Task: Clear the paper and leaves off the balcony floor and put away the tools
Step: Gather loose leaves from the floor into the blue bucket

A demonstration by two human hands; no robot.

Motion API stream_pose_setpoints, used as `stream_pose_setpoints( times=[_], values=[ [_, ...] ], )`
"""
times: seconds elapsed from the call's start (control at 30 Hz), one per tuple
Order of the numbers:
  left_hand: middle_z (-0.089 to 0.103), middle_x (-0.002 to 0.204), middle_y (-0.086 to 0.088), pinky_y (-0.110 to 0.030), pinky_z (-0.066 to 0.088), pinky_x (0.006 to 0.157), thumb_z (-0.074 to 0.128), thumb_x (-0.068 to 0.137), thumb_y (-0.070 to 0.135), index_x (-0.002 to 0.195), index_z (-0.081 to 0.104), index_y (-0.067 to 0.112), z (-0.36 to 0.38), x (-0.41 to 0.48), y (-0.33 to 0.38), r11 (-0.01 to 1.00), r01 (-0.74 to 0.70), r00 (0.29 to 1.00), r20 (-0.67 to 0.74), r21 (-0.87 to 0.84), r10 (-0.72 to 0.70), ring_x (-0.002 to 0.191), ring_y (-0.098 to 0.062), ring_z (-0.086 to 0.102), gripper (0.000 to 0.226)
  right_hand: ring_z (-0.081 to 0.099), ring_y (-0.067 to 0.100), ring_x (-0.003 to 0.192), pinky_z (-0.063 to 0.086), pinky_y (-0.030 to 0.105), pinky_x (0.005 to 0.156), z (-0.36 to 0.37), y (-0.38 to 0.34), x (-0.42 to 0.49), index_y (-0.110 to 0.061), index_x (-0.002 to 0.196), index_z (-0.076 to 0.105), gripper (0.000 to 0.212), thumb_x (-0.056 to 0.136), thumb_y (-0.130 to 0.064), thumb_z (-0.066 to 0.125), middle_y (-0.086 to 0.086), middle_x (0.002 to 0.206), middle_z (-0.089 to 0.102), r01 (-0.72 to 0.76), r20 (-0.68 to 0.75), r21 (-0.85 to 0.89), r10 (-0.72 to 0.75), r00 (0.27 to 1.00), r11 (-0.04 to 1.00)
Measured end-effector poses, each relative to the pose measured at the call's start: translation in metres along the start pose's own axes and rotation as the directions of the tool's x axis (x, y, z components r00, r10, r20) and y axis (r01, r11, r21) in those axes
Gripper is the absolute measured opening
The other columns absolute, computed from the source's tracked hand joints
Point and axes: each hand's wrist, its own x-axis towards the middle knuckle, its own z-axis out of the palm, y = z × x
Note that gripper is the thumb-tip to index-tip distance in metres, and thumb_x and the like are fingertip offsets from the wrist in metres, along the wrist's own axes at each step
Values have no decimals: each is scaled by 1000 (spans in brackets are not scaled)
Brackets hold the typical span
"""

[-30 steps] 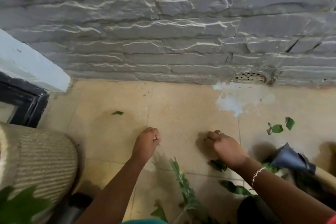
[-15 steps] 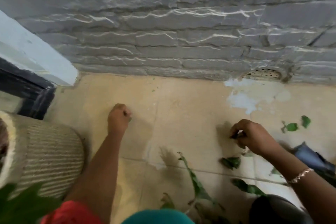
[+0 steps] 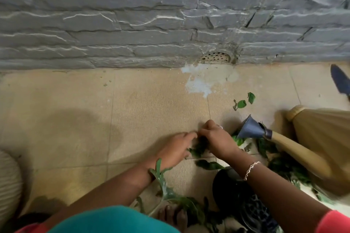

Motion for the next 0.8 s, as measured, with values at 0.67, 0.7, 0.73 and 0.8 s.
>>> stream_pose_setpoints(
  times=[0.67,0.7,0.73,0.8],
  values=[
    [64,98,-8,-26,54,53,69,64,62,124,42,24,59,24,1,730,-353,857,-109,586,503,78,-19,64,76,47,31,103,47,30,77,-117,137,47,-15,128,47,68,69,-6,78,15,126,37,-406,86,60,401,912,912],
    [64,97,-7,-26,52,53,73,67,49,122,44,24,59,24,-1,700,-396,835,-84,594,544,77,-19,63,67,45,32,109,47,30,81,-114,135,48,-18,132,43,76,66,-9,81,13,129,32,-398,107,107,388,916,911],
    [63,96,-7,-26,50,53,76,67,37,119,47,23,58,24,-3,672,-440,812,-56,595,581,75,-19,62,61,42,32,113,47,30,86,-109,131,48,-20,133,41,80,65,-11,82,13,130,30,-372,111,117,361,926,921],
    [61,91,-5,-25,47,50,78,62,21,110,55,21,54,22,-6,661,-490,796,-17,569,605,70,-18,59,53,41,30,116,43,31,94,-98,121,50,-20,130,44,77,64,-15,83,12,132,30,-294,99,95,284,954,951]
  ],
)
